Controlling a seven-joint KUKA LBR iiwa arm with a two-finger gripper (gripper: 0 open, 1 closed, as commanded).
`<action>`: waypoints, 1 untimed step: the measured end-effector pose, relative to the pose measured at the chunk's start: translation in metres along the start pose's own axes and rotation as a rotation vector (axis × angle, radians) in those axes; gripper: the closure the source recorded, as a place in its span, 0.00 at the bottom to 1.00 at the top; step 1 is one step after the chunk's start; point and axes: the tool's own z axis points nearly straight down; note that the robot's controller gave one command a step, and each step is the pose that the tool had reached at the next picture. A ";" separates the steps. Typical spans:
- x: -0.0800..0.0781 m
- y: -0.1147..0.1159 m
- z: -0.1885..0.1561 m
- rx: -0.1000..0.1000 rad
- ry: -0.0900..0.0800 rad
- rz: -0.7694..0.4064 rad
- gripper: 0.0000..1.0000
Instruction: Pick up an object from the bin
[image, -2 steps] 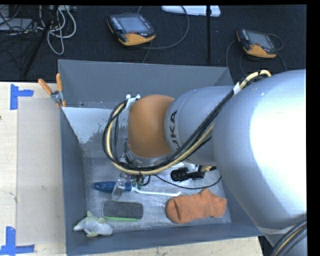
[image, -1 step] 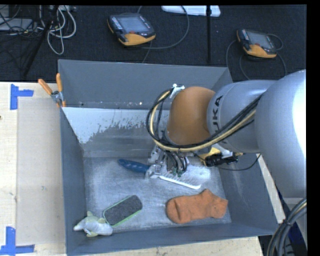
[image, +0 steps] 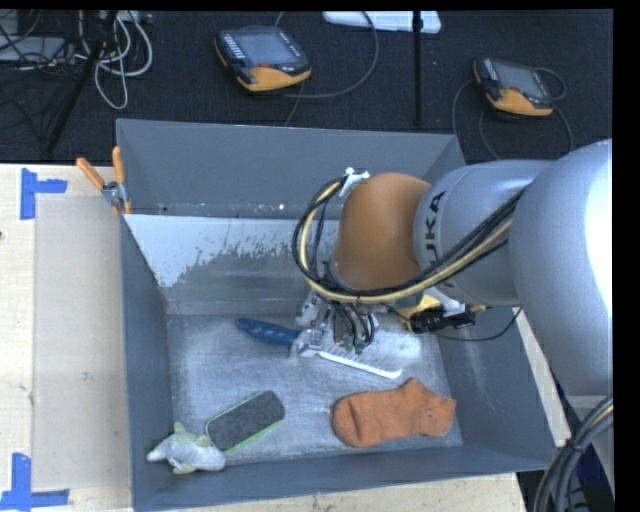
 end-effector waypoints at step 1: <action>0.001 0.000 -0.002 0.002 0.001 0.000 1.00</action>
Offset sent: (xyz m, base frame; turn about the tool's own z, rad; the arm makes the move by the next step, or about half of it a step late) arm 0.0001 0.0000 0.0800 -0.0001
